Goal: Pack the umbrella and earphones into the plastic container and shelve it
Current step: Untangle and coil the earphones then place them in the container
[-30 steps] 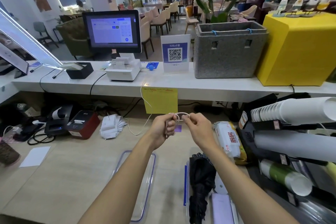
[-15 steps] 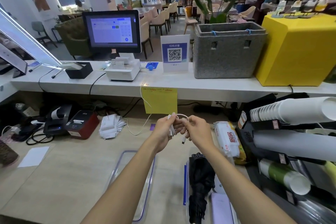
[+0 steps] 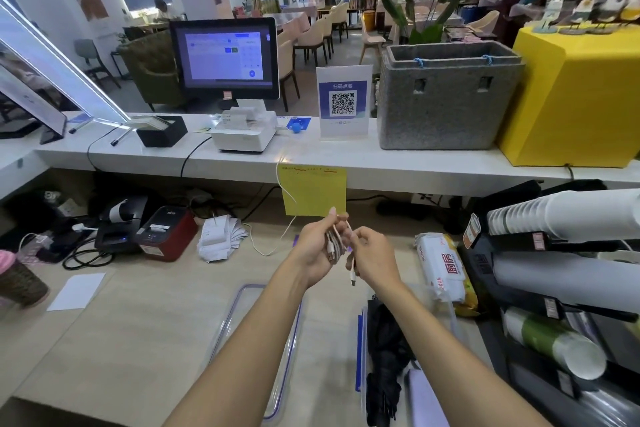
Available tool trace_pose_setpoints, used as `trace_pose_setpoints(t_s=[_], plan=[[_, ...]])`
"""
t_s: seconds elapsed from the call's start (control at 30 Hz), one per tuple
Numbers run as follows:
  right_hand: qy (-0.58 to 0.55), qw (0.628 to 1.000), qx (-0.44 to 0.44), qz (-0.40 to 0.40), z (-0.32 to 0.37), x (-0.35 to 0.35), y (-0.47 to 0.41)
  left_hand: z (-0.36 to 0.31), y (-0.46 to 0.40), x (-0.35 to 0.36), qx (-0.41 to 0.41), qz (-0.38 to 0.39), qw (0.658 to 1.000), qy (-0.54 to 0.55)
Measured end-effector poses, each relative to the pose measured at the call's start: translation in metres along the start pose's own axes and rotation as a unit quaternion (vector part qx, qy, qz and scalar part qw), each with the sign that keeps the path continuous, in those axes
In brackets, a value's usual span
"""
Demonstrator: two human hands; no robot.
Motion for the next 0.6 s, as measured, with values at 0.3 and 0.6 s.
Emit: trace_pose_setpoints(t_s=[0.3, 0.6], plan=[[-0.193, 0.966, 0.102, 0.138, -0.001, 0.012, 0.006, -0.006, -0.008, -0.011, 0.047, -0.008, 0.998, 0.027], [0.054, 0.993, -0.102, -0.031, -0.004, -0.009, -0.004, -0.002, -0.001, -0.012, 0.044, -0.036, 0.985, -0.160]])
Point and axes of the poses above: each hand's wrist, its own y-axis away from the middle knuckle, its own x-axis out of the palm, z = x × y, the point moved 3 cm from there along -y, towards the middle knuckle, and after that the axes turned 6 degrees about -y, right-handed, at the moved point
